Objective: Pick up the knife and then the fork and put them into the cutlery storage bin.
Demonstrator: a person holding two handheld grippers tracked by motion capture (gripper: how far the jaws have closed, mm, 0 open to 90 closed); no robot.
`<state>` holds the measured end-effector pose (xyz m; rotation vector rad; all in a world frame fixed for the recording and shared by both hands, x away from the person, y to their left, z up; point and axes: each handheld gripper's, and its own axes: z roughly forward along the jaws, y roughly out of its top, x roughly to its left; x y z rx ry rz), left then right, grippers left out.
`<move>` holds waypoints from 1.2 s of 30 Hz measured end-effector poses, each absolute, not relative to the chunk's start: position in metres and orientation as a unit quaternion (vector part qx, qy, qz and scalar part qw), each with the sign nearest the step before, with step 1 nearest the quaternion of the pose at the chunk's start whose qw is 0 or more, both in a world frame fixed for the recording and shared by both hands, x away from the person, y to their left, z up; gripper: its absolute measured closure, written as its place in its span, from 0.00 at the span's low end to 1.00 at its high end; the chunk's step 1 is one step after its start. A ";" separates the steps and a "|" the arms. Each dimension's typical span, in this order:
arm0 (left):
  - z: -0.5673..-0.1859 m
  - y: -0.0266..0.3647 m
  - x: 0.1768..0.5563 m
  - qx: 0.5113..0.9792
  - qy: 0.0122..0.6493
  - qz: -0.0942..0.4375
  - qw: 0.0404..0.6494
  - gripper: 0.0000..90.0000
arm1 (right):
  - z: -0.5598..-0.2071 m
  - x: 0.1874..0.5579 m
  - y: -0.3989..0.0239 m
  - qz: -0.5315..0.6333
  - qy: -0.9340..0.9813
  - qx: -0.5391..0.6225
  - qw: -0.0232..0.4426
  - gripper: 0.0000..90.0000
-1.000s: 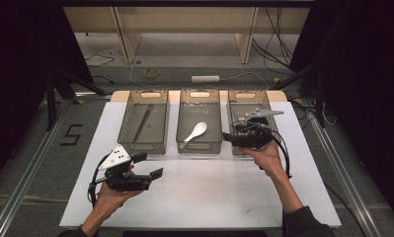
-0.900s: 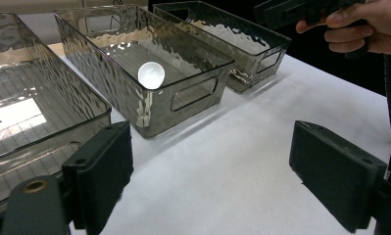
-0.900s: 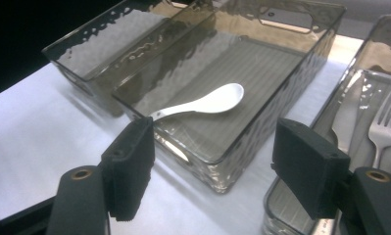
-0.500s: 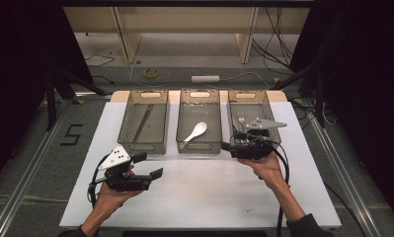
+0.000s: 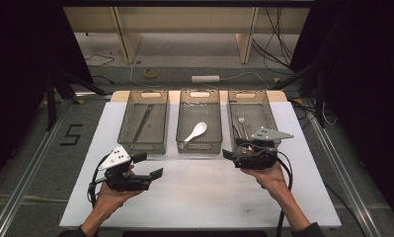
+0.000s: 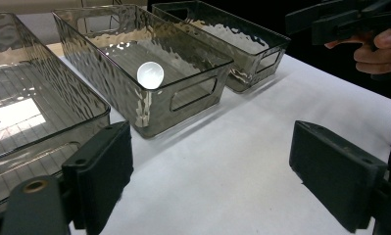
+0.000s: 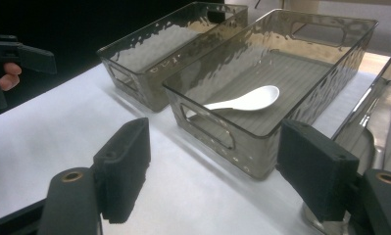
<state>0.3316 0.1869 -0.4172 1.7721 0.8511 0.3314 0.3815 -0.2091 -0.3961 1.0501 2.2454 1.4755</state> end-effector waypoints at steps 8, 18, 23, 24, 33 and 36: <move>-0.417 0.187 0.332 0.746 0.359 0.140 0.543 0.18 | -0.402 0.370 -0.217 0.515 0.767 0.359 0.136 0.32; -0.417 0.187 0.331 0.746 0.359 0.140 0.543 0.18 | -0.410 0.355 -0.222 0.520 0.766 0.351 0.140 0.32; -0.417 0.187 0.332 0.746 0.358 0.140 0.543 0.18 | -0.411 0.347 -0.224 0.526 0.762 0.347 0.144 0.32; -0.417 0.187 0.332 0.746 0.358 0.140 0.544 0.18 | -0.412 0.345 -0.224 0.527 0.763 0.347 0.143 0.31; -0.417 0.187 0.332 0.746 0.358 0.139 0.544 0.18 | -0.419 0.334 -0.227 0.517 0.764 0.353 0.153 0.26; -0.417 0.187 0.332 0.746 0.358 0.139 0.544 0.18 | -0.422 0.331 -0.229 0.513 0.766 0.356 0.156 0.26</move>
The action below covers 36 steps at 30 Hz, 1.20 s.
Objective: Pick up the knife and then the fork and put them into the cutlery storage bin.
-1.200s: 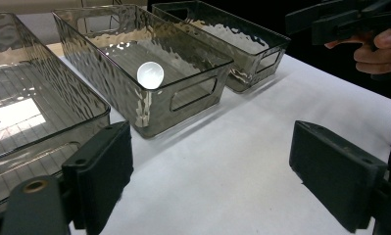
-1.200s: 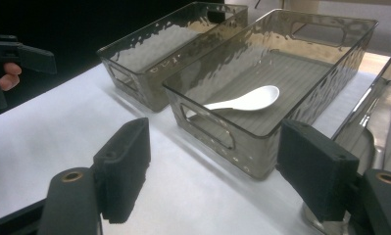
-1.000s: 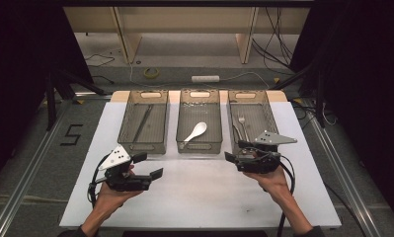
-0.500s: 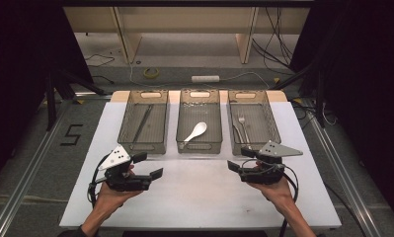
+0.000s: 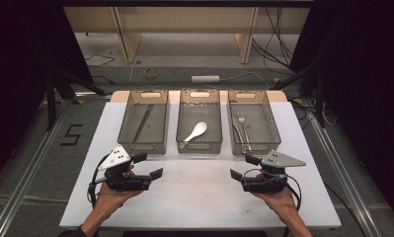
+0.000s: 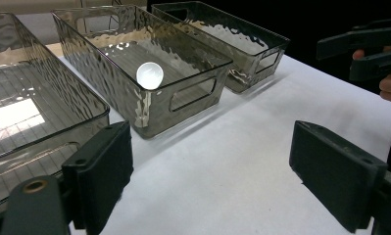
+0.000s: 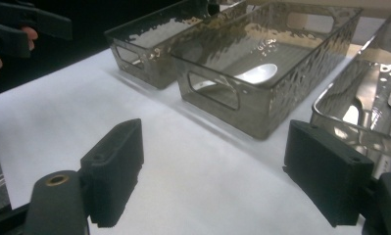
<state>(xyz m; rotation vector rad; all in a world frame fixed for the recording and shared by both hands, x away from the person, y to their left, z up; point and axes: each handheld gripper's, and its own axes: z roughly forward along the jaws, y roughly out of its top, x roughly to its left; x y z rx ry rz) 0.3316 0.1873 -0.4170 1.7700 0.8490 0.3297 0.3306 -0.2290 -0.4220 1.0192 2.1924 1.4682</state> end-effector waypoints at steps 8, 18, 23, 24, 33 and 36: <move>-0.417 0.188 0.332 0.746 0.359 0.137 0.545 0.18 | -0.427 0.321 -0.236 0.519 0.757 0.364 0.157 0.25; -0.417 0.188 0.331 0.744 0.359 0.136 0.546 0.18 | -0.434 0.314 -0.241 0.511 0.759 0.372 0.155 0.25; -0.417 0.188 0.332 0.745 0.359 0.136 0.546 0.18 | -0.435 0.313 -0.241 0.510 0.760 0.373 0.156 0.24; -0.417 0.188 0.332 0.745 0.359 0.136 0.546 0.18 | -0.435 0.313 -0.241 0.510 0.759 0.373 0.157 0.24; -0.417 0.188 0.332 0.745 0.358 0.135 0.546 0.18 | -0.434 0.314 -0.241 0.511 0.758 0.373 0.158 0.23; -0.417 0.188 0.332 0.745 0.358 0.135 0.546 0.18 | -0.434 0.314 -0.241 0.510 0.758 0.374 0.159 0.23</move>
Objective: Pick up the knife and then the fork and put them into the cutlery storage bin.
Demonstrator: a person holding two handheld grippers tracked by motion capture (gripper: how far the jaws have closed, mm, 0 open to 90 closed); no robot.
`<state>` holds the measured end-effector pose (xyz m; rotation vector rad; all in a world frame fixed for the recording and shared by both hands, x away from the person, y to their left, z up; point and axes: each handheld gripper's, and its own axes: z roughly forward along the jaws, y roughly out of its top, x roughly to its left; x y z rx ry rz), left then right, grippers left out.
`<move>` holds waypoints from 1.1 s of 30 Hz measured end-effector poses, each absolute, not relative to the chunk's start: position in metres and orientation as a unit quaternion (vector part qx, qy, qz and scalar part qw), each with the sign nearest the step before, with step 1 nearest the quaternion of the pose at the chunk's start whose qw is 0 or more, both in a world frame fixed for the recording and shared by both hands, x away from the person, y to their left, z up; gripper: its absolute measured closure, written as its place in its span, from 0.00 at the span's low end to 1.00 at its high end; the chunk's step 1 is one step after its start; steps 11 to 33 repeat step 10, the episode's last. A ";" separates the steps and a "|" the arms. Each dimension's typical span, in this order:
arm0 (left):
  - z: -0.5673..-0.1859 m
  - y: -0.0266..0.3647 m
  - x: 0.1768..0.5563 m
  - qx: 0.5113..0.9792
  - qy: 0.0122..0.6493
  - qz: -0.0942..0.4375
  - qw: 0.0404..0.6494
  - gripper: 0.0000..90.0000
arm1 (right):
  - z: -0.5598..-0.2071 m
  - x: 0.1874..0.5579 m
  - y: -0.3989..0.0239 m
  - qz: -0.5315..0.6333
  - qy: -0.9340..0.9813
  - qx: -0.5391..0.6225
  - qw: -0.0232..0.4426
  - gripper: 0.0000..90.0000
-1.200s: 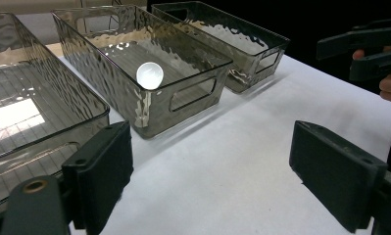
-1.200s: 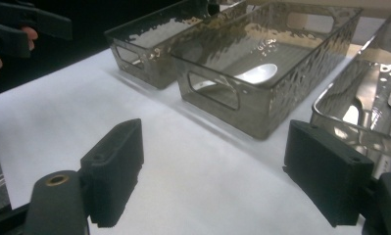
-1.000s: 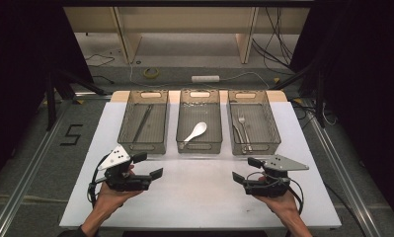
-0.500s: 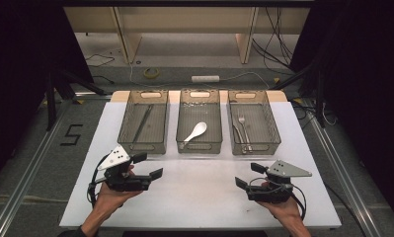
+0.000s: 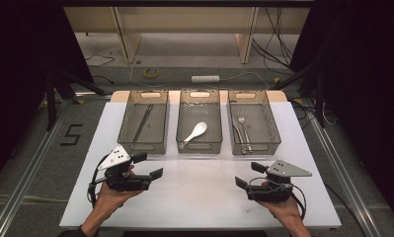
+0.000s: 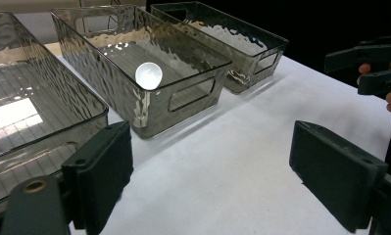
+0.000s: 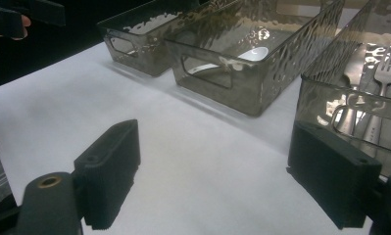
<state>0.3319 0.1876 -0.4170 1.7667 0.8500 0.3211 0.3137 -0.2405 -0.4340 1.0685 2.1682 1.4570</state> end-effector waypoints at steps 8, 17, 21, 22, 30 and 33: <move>-0.417 0.188 0.332 0.745 0.359 0.136 0.545 0.18 | -0.434 0.314 -0.241 0.510 0.757 0.376 0.160 0.22; -0.417 0.188 0.332 0.745 0.359 0.136 0.545 0.18 | -0.433 0.314 -0.241 0.510 0.756 0.377 0.160 0.21; -0.417 0.188 0.332 0.745 0.359 0.136 0.545 0.18 | -0.433 0.314 -0.241 0.510 0.756 0.377 0.160 0.21; -0.417 0.188 0.332 0.745 0.359 0.136 0.545 0.18 | -0.433 0.314 -0.241 0.510 0.756 0.377 0.160 0.21; -0.417 0.188 0.332 0.745 0.359 0.136 0.545 0.18 | -0.433 0.314 -0.241 0.510 0.756 0.377 0.160 0.21; -0.417 0.188 0.332 0.745 0.359 0.136 0.545 0.18 | -0.433 0.314 -0.241 0.510 0.756 0.377 0.160 0.21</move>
